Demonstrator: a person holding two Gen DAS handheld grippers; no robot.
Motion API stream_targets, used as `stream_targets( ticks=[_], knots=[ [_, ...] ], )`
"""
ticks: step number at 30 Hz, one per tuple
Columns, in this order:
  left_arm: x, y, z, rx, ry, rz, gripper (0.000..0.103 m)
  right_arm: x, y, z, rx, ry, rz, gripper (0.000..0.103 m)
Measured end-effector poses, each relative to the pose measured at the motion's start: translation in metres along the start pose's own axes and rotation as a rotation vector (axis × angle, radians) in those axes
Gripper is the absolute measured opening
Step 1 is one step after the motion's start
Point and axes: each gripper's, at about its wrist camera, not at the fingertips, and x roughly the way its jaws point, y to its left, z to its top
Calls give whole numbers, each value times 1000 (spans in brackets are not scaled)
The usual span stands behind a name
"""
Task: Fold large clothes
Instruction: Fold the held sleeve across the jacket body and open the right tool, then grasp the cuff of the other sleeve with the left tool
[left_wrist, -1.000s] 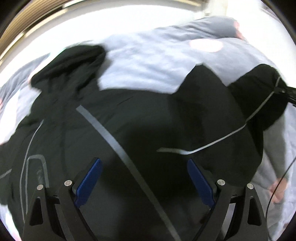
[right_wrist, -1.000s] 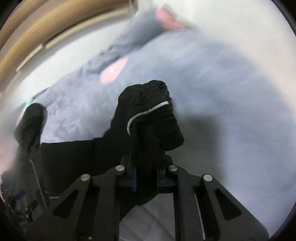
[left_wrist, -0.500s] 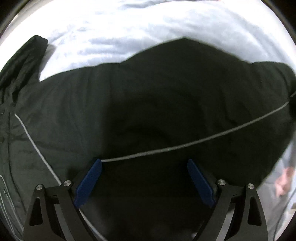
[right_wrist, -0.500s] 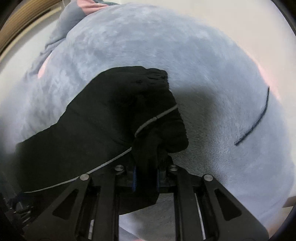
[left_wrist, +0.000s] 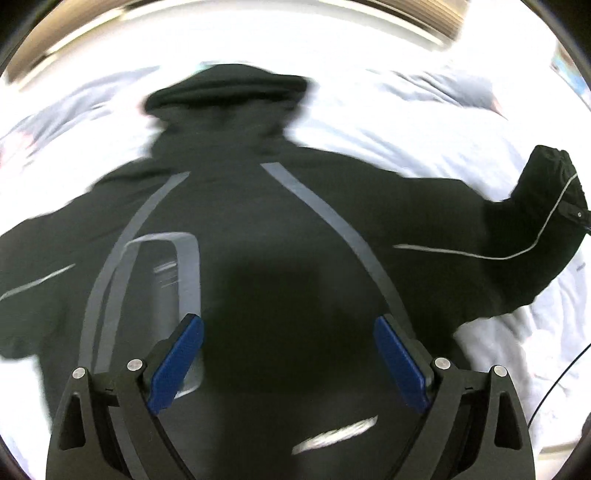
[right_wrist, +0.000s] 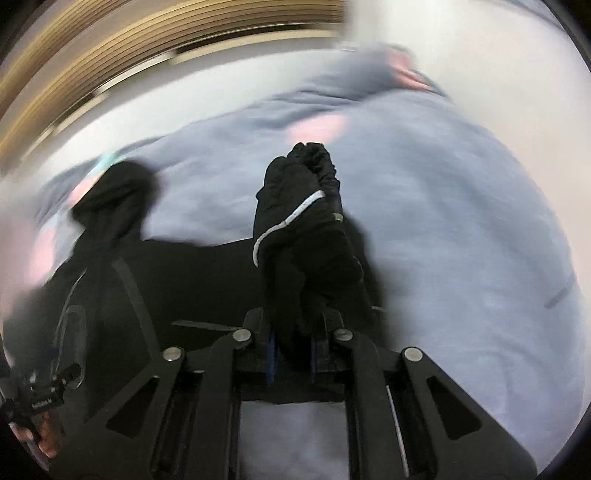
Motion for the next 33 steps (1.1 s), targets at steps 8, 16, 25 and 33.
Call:
stream_targets(
  ticks=[8,16,25,33],
  knots=[
    [-45,131,-53,-169,7,140,94,21,193,-27,-281,55,149,10],
    [-57,208,-85,-311,6,191,94,32,342,-70,-464,112,331,11],
    [-43,251,-106,-371,48,237,94,146,440,-147,-595,392,337,42],
    [-29,258,-90,-383,21,166,94,108,403,-127,-643,342,471,69]
  ],
)
